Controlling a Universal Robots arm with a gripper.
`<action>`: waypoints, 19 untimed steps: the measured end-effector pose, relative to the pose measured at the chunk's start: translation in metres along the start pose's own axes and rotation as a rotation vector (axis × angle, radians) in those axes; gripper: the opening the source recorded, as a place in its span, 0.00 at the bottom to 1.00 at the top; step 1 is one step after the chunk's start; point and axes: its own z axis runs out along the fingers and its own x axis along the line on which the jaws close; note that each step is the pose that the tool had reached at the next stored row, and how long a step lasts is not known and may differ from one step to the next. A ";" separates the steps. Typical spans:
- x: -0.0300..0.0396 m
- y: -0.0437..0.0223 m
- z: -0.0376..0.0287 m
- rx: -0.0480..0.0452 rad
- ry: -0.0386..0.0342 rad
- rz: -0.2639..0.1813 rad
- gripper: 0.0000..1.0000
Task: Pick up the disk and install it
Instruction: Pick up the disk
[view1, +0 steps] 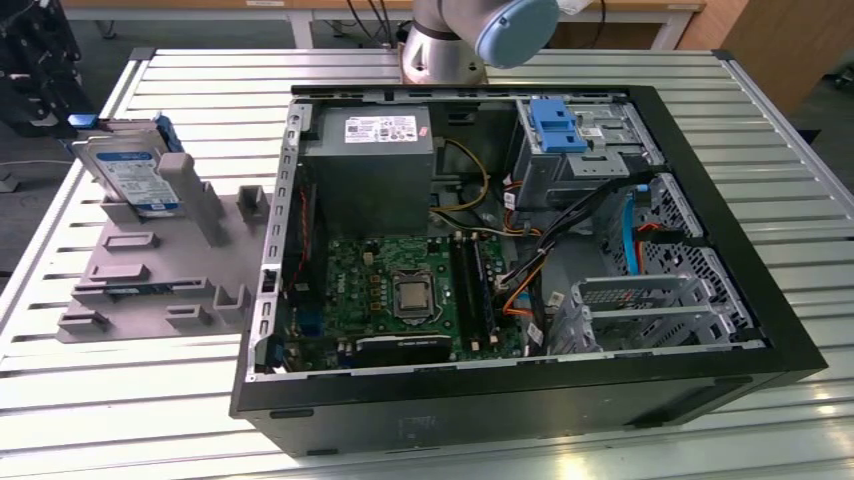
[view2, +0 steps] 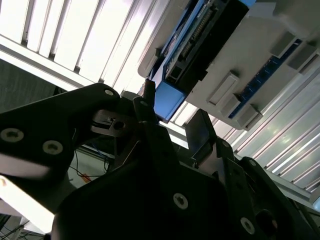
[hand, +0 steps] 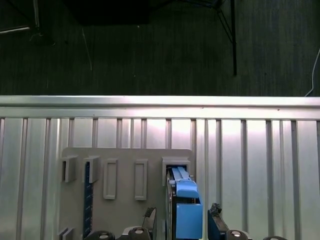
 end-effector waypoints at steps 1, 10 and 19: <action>0.0000 0.0004 0.0005 0.0001 0.0000 0.000 0.52; -0.0009 0.0021 0.0079 0.0000 0.0000 -0.002 0.52; -0.0013 0.0020 0.0109 0.0000 0.0000 -0.002 0.52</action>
